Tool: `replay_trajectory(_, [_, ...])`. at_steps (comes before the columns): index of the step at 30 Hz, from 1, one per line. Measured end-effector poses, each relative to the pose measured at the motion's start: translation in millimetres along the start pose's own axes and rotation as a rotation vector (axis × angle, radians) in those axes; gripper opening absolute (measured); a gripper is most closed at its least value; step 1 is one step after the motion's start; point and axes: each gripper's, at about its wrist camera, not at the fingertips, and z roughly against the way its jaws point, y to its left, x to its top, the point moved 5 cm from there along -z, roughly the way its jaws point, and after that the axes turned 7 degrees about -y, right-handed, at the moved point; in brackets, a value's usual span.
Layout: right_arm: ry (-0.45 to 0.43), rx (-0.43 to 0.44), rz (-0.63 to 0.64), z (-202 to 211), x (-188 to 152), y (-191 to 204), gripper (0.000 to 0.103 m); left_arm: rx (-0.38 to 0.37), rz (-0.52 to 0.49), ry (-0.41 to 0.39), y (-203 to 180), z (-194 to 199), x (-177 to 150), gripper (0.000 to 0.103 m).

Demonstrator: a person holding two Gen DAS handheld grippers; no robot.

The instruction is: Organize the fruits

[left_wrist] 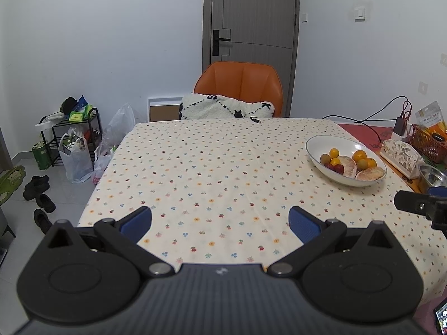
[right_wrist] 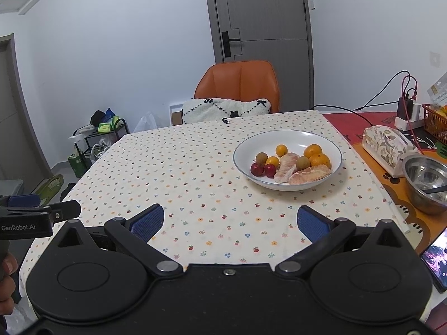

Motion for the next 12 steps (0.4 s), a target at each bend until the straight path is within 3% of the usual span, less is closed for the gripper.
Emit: replay_trajectory(12, [0.002, -0.002, 0.001, 0.0, -0.6, 1.2, 0.103, -0.006, 0.002, 0.006, -0.2, -1.5, -4.1, 0.103])
